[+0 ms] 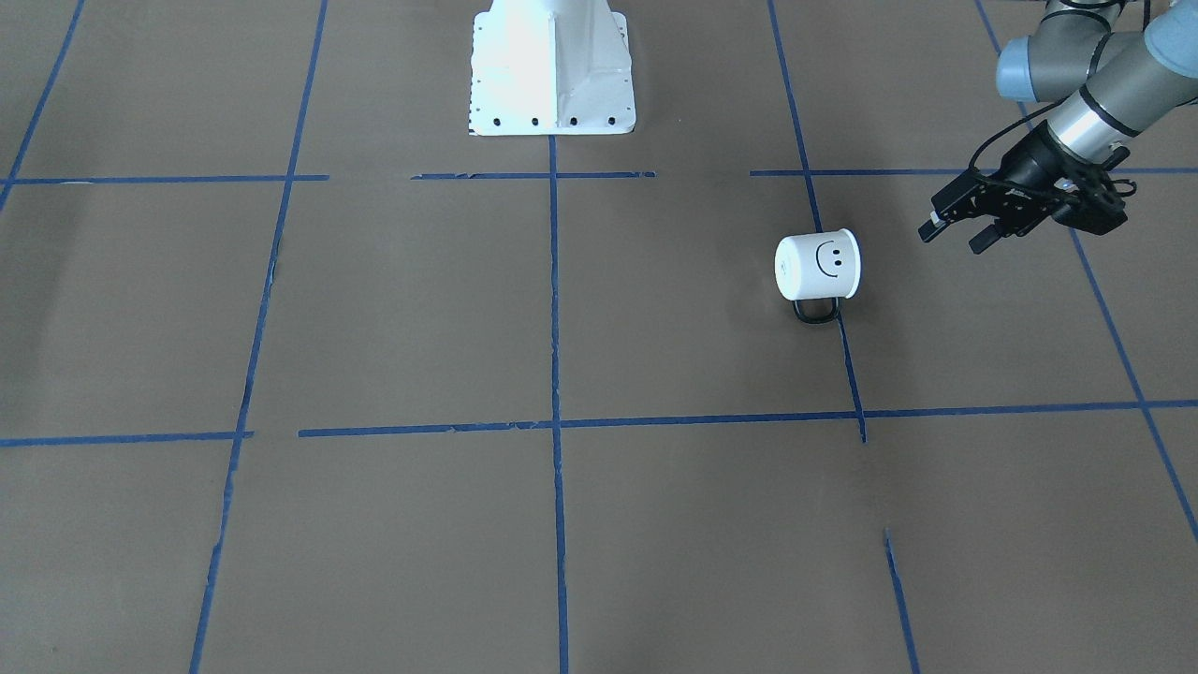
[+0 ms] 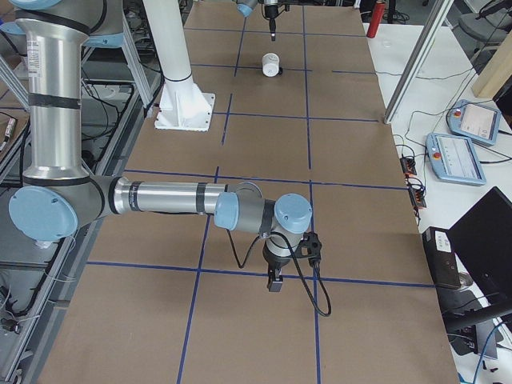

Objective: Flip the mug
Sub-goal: 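Move the left gripper toward the open end of the white smiley mug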

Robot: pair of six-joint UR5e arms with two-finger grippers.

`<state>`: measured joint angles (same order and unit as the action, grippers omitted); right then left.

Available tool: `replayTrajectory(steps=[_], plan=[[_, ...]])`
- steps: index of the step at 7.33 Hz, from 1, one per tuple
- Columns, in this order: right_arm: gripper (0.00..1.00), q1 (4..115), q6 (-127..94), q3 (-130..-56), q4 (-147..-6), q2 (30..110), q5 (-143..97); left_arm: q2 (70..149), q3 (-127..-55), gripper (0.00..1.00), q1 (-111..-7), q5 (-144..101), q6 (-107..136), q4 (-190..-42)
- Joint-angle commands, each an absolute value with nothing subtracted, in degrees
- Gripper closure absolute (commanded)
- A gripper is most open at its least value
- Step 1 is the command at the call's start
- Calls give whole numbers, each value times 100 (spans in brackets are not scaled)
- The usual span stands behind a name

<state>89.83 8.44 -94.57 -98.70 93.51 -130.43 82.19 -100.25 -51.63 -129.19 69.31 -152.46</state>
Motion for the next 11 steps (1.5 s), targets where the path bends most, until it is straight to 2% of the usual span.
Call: replayTrajectory(steps=[1,3,7,9,10,11], plan=[[0,8982,844,-9457,-9870,9352,-13043,8480,-9592,0,-4896,-12867,7704,-16307],[0,8982,844,-9457,-9870,9352,-13043,8569,-9134,0,-4756,-12458,8102,-17467],[0,8982,844,-9457,-9870,9352,-13043,9245,-8088,0,-4044,-11303,9339,-18779],[0,8982,844,-9457,-9870,9352,-13043,9334,-7998,0,-3877,-11303,9676,-18949],[0,8982,844,-9457,-9870,9352,-13043,9438,-7972,4,-3867,-11303,9816,-19141],[0,8982,844,-9457,-9870,9352,-13043,9474,-7963,25,-3867,-11355,9861,-19186]])
